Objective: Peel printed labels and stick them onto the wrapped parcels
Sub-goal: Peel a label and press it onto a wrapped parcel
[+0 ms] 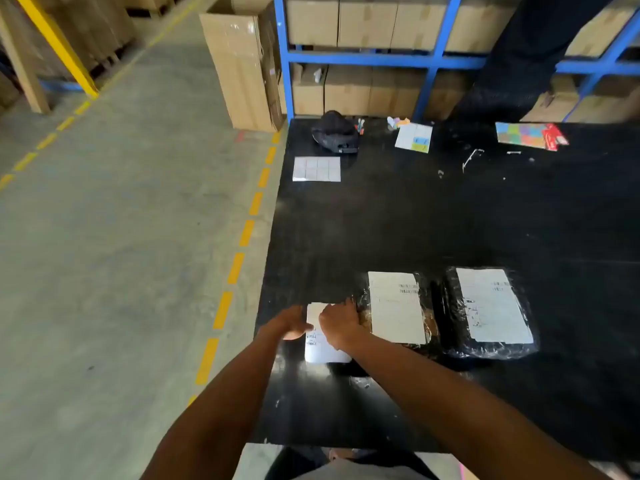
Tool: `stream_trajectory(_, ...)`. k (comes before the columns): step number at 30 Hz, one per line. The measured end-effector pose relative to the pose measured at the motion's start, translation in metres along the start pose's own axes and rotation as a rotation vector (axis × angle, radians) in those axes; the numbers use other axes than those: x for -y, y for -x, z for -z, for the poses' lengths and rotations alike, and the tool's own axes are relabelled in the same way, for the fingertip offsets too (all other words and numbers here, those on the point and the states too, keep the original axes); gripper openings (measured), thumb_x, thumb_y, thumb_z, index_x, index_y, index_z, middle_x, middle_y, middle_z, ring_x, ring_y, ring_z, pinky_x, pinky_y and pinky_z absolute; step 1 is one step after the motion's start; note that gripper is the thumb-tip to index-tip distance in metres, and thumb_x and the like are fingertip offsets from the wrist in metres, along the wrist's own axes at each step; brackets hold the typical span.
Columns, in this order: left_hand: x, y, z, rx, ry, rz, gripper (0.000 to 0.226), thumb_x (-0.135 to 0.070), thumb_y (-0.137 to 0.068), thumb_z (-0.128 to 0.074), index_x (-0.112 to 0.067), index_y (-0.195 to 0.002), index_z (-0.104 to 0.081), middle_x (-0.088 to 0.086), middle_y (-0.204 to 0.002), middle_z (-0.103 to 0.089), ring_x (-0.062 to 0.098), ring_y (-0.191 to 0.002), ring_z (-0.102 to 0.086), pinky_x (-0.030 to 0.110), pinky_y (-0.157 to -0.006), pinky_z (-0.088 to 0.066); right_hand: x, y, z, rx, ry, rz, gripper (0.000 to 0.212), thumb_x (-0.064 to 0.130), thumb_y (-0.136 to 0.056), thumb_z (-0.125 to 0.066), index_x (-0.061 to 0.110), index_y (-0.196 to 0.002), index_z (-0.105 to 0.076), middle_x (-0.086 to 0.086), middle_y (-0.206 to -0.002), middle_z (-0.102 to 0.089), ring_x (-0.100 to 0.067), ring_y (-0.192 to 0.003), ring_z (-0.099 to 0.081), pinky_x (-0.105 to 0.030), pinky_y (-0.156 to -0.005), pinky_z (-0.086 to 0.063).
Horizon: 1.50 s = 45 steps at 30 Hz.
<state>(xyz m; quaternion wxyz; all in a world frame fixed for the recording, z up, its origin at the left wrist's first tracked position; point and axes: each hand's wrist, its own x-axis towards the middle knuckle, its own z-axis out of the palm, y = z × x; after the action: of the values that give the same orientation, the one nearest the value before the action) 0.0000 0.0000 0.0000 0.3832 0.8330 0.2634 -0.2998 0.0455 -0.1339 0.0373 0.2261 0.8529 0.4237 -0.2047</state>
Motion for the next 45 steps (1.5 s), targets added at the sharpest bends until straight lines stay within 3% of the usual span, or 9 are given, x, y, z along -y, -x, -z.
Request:
stream_trajectory(5,0.008,-0.026,-0.019,-0.03,0.246,0.015,0.05,-0.009,-0.088,-0.073,-0.01,-0.134,-0.055,0.001,-0.136,-0.059,0.03,-0.122,-0.058,0.039,-0.097,-0.052,0.001,-0.013,-0.008,0.069,0.063,-0.001,0.045,0.017,-0.1,-0.052,0.007,-0.145,-0.052,-0.021,-0.151,-0.048,-0.037,-0.144,-0.041,-0.054,-0.118,-0.029)
stream_trajectory(9,0.01,-0.026,-0.021,-0.088,0.373,-0.001,0.051,-0.002,-0.083,-0.077,-0.005,-0.131,-0.06,0.013,-0.131,-0.065,0.028,-0.115,-0.063,0.035,-0.093,-0.054,0.007,-0.021,-0.016,0.084,0.076,0.016,0.056,0.016,-0.103,-0.048,0.0,-0.154,-0.033,-0.028,-0.161,-0.031,-0.043,-0.148,-0.033,-0.058,-0.115,-0.033)
stream_trajectory(15,0.053,-0.037,-0.01,-0.04,0.307,0.041,0.049,-0.007,-0.082,-0.078,-0.014,-0.126,-0.056,0.007,-0.132,-0.062,0.028,-0.119,-0.061,0.047,-0.098,-0.055,0.023,-0.027,-0.017,0.041,-0.072,-0.027,0.081,0.015,-0.094,-0.066,-0.004,-0.157,-0.019,-0.025,-0.164,-0.024,-0.044,-0.129,-0.056,-0.049,-0.103,-0.048)
stream_trajectory(18,0.054,-0.027,-0.003,-0.015,0.283,0.013,0.073,-0.01,-0.078,-0.083,-0.022,-0.137,-0.04,0.006,-0.141,-0.053,0.033,-0.128,-0.053,0.05,-0.101,-0.053,0.026,-0.031,-0.023,-0.027,-0.167,-0.034,0.084,0.022,-0.09,-0.074,-0.002,-0.155,-0.026,-0.02,-0.156,-0.039,-0.037,-0.115,-0.066,-0.042,-0.095,-0.052)
stream_trajectory(22,0.05,-0.013,-0.001,-0.03,-0.342,-0.204,0.115,-0.047,-0.072,-0.084,-0.037,-0.157,-0.008,0.005,-0.165,-0.012,0.037,-0.151,-0.014,0.058,-0.118,-0.023,0.019,-0.026,-0.018,-0.054,-0.276,-0.023,0.073,0.027,-0.086,-0.079,0.006,-0.146,-0.042,-0.012,-0.137,-0.056,-0.031,-0.112,-0.067,-0.04,-0.093,-0.052)
stream_trajectory(25,0.054,-0.013,-0.009,-0.158,-0.686,-0.254,0.097,-0.066,-0.077,-0.068,-0.044,-0.156,-0.015,0.001,-0.167,0.011,0.037,-0.153,0.001,0.062,-0.119,-0.014,0.018,-0.021,-0.013,-0.069,-0.31,-0.025,0.052,0.025,-0.094,-0.071,0.009,-0.139,-0.053,-0.011,-0.133,-0.06,-0.028,-0.113,-0.066,-0.038,-0.094,-0.052)
stream_trajectory(30,0.047,-0.004,-0.013,-0.248,-0.753,-0.333,0.06,-0.063,-0.093,-0.048,-0.047,-0.15,-0.035,-0.003,-0.168,-0.004,0.032,-0.154,-0.004,0.059,-0.121,-0.003,0.02,-0.013,-0.014,-0.086,-0.293,-0.081,0.034,0.015,-0.099,-0.064,0.009,-0.132,-0.061,-0.013,-0.129,-0.064,-0.028,-0.111,-0.068,-0.036,-0.093,-0.054)
stream_trajectory(37,0.04,0.011,0.007,-0.172,-0.222,-0.316,0.048,-0.051,-0.096,-0.054,-0.023,-0.136,-0.06,0.006,-0.141,-0.05,0.026,-0.126,-0.053,0.034,-0.109,-0.04,0.017,-0.007,0.003,-0.12,-0.288,-0.14,0.031,0.005,-0.095,-0.067,0.006,-0.126,-0.064,-0.014,-0.123,-0.068,-0.03,-0.112,-0.068,-0.037,-0.096,-0.055)
stream_trajectory(45,0.037,0.016,0.021,-0.051,0.185,-0.169,0.052,-0.036,-0.092,-0.068,-0.014,-0.138,-0.055,0.014,-0.13,-0.064,0.032,-0.113,-0.064,0.04,-0.098,-0.051,0.003,0.007,0.02,-0.131,-0.554,-0.171,0.025,-0.004,-0.091,-0.064,0.004,-0.114,-0.065,-0.02,-0.117,-0.069,-0.038,-0.108,-0.069,-0.04,-0.086,-0.056)
